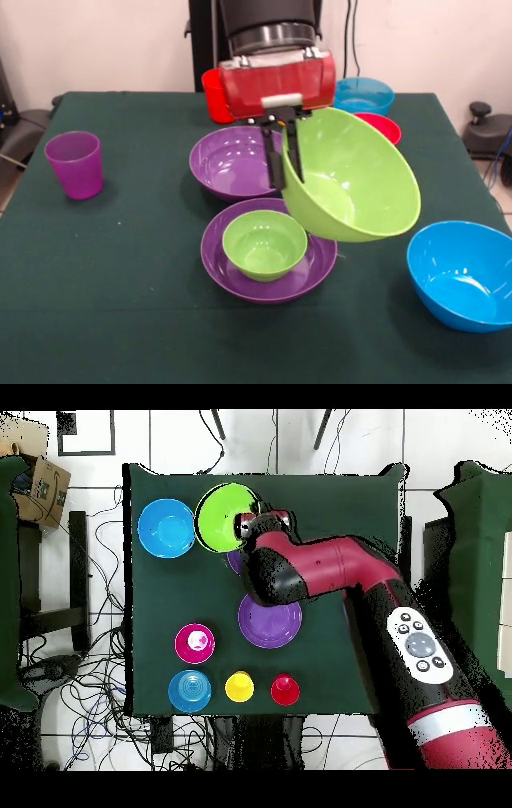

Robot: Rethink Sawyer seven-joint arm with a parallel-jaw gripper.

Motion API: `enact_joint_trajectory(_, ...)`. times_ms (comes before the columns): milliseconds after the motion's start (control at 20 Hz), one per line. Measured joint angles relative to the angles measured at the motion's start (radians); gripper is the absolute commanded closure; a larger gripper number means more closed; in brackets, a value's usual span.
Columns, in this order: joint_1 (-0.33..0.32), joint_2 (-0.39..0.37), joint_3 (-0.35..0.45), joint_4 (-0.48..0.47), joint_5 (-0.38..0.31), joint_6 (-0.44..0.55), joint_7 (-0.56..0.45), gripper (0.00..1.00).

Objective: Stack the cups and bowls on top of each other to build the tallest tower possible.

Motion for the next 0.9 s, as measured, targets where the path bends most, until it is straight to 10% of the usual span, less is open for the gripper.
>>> enact_joint_trajectory(900,-0.042,0.132,-0.108,0.131,-0.075,-0.28,0.0,1.0)
